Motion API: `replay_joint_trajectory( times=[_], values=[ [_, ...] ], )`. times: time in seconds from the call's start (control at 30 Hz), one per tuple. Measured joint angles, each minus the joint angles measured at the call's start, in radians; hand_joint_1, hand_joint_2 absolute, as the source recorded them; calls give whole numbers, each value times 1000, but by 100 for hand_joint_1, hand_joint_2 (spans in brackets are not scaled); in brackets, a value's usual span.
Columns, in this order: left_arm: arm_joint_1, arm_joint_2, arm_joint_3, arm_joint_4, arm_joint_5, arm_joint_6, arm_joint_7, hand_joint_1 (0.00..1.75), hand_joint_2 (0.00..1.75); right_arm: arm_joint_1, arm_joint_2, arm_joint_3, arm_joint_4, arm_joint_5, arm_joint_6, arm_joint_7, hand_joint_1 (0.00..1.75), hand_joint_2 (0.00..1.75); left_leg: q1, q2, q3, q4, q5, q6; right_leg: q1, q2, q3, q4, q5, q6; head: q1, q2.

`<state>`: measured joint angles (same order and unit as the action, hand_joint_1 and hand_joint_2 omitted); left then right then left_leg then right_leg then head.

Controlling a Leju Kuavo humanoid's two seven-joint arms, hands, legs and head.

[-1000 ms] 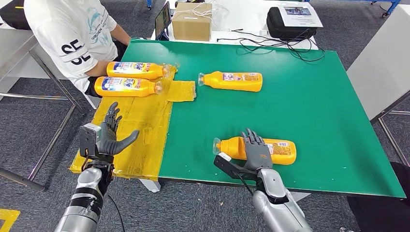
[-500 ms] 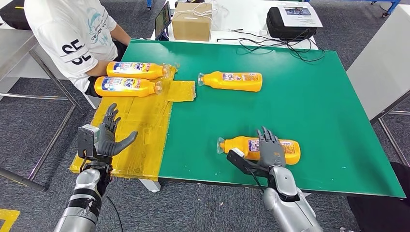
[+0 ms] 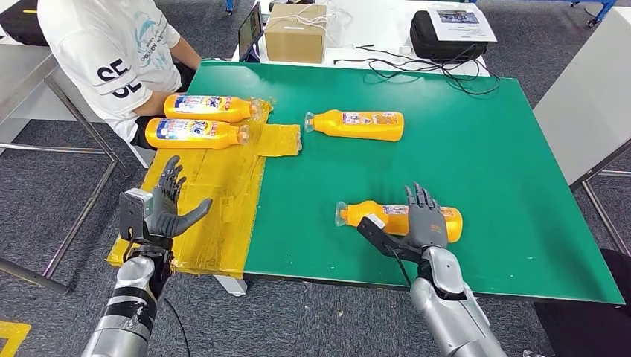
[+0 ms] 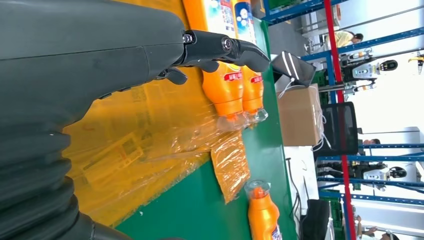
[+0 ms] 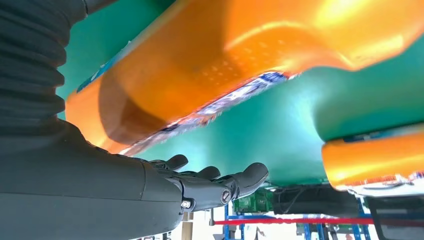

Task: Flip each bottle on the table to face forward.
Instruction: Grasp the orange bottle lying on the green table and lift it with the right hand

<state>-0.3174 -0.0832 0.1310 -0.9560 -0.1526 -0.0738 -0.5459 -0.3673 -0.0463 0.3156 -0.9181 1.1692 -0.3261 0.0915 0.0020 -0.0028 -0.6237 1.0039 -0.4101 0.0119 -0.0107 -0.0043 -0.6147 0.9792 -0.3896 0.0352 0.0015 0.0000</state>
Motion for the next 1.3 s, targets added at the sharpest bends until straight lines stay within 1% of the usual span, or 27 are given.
replay_joint_trajectory(
  times=[0.1,0.27,0.53,0.57,0.67,0.7,0.8,1.07,1.23,1.3],
  values=[
    [-2,0,0,2,6,0,0,0,175,-9,0,-2,14,-2,31,-2,0,175,0,0,0,0,0,0,0,0,0,0,0,0,0,0],
    [-2,6,1,2,10,-12,0,0,175,-5,-11,-1,25,15,114,4,0,175,0,0,0,0,0,0,0,0,0,0,0,0,0,0],
    [-1,17,2,4,6,-28,-2,0,175,-7,-54,19,27,38,225,29,0,175,0,0,3,0,0,0,0,0,2,-1,0,0,0,0],
    [-1,18,3,4,9,-32,-4,0,175,-8,-60,21,27,43,237,32,16,175,0,0,3,0,0,0,0,0,3,-1,0,0,0,0],
    [-1,20,10,5,26,-46,-24,0,175,-24,-84,38,27,60,281,37,147,175,0,0,5,0,0,1,0,0,5,-1,0,1,0,0],
    [-1,20,13,5,30,-50,-29,0,175,-32,-94,45,27,61,304,36,175,175,-1,0,5,0,1,1,0,0,5,-1,0,1,0,0],
    [1,20,21,5,32,-54,-33,0,175,-51,-125,58,27,50,354,31,175,175,-1,-1,5,0,2,3,-1,0,6,-1,1,2,0,0],
    [5,20,43,5,27,-44,-22,0,175,-67,-165,83,27,3,371,22,175,175,-1,-1,5,0,2,3,0,0,6,-1,2,3,0,0],
    [6,22,52,8,19,-36,-18,0,175,-85,-181,95,28,-57,405,-41,175,175,-1,-1,5,0,2,3,0,0,5,-1,2,3,0,0],
    [6,24,54,11,16,-33,-18,0,175,-89,-184,99,29,-74,410,-55,175,175,-1,-1,4,0,2,3,0,0,5,-1,2,3,0,0]
  ],
)
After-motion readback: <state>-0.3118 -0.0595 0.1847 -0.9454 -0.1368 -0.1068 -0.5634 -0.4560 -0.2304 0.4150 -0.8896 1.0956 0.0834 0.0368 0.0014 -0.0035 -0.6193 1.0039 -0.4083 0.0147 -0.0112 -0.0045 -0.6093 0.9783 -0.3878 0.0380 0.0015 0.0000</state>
